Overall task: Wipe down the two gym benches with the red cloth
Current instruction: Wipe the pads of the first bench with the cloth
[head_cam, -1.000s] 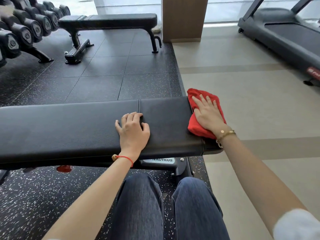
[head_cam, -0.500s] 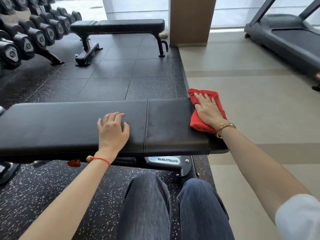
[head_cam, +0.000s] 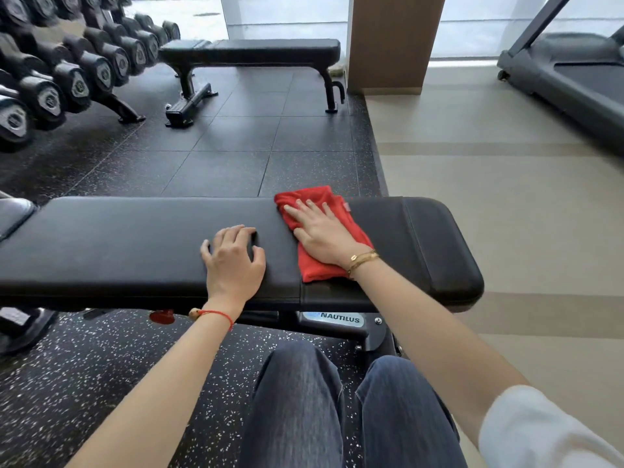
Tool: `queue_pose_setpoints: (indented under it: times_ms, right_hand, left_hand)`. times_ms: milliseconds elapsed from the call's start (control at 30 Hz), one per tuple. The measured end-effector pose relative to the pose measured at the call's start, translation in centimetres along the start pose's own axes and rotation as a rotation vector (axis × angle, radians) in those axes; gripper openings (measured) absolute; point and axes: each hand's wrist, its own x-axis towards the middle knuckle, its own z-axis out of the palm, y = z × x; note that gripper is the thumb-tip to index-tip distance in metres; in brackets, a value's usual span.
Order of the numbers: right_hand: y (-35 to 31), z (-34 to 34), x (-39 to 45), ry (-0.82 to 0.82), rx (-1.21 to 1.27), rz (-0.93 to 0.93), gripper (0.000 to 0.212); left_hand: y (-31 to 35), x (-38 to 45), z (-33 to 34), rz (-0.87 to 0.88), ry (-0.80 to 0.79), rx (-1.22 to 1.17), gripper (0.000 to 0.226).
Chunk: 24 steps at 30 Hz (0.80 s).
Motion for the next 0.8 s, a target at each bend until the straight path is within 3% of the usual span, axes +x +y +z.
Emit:
queue_pose_setpoints:
  times_ms: [200, 300, 500, 800]
  right_hand:
    - [-0.2, 1.2, -5.6, 0.090, -0.038, -0.080, 0.059]
    - [2.3, 0.4, -7.1, 0.170, -0.067, 0.052, 0.058]
    - [3.4, -0.8, -2.0, 0.119, -0.056, 0.229, 0.055]
    - [-0.7, 1.4, -4.5, 0.117, -0.015, -0.019, 0.056]
  left_hand:
    - [-0.2, -0.2, -0.1, 0.009, 0.007, -0.016, 0.035]
    - [-0.3, -0.3, -0.2, 0.009, 0.002, -0.025, 0.036]
    - [-0.1, -0.3, -0.2, -0.006, -0.005, -0.030, 0.036]
    - [-0.2, -0.2, -0.3, 0.001, -0.004, -0.015, 0.036]
